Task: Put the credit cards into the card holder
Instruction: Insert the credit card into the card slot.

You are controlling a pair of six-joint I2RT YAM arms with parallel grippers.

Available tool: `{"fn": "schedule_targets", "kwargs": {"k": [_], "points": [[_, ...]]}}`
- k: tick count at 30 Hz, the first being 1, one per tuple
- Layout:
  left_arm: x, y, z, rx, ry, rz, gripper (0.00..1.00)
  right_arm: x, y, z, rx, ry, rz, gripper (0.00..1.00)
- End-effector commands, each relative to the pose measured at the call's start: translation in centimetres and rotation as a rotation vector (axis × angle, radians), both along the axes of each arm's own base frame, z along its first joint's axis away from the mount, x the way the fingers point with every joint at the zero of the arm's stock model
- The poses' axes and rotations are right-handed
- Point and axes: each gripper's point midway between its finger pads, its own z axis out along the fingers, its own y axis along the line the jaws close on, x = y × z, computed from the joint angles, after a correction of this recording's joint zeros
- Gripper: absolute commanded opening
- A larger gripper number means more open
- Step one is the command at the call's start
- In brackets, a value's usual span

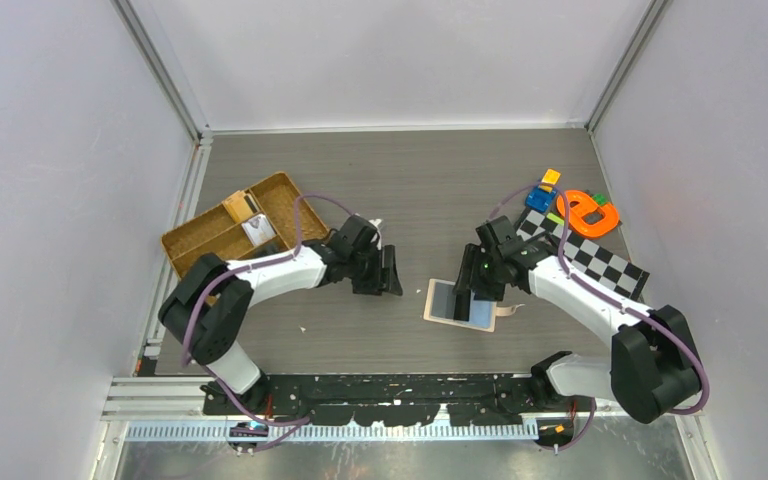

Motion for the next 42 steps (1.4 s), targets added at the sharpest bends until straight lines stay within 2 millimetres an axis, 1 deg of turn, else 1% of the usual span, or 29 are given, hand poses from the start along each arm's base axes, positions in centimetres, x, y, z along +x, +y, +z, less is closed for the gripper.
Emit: {"fn": "schedule_targets", "kwargs": {"k": [1,7,11,13,14,16,23,32,38,42], "points": [[-0.2,-3.7,0.8,-0.1,-0.005,-0.046,0.58,-0.3,-0.8,-0.6,-0.036,0.009,-0.039,0.56],[-0.2,-6.8,0.2,-0.153,0.013,-0.081,0.56,-0.9,-1.0,-2.1,-0.043,0.043,-0.045,0.54],[0.0,-7.7,-0.4,-0.173,0.021,-0.082,0.53,-1.0,-0.7,-2.9,-0.028,0.049,-0.046,0.52],[-0.1,-7.9,-1.1,-0.173,0.035,-0.084,0.49,-1.0,-0.6,-3.2,-0.022,0.049,-0.046,0.51],[0.0,-8.1,-1.2,-0.181,0.034,-0.086,0.45,-1.0,-0.5,-3.3,-0.017,0.052,-0.044,0.5],[-0.1,-8.3,-1.7,-0.184,0.046,-0.089,0.38,-0.8,-0.3,-3.4,-0.009,0.052,-0.044,0.49],[-0.4,-8.8,-2.7,-0.192,0.072,-0.104,0.27,-0.2,0.5,-3.6,0.019,0.049,-0.036,0.44],[-1.0,-9.0,-3.3,-0.194,0.09,-0.111,0.17,0.2,1.5,-3.2,0.056,0.045,-0.03,0.37],[-1.3,-9.2,-3.5,-0.2,0.097,-0.115,0.13,0.5,2.6,-3.1,0.076,0.041,-0.013,0.35],[-1.4,-9.3,-3.5,-0.202,0.099,-0.115,0.12,1.0,3.4,-2.8,0.083,0.03,-0.003,0.34]]}}
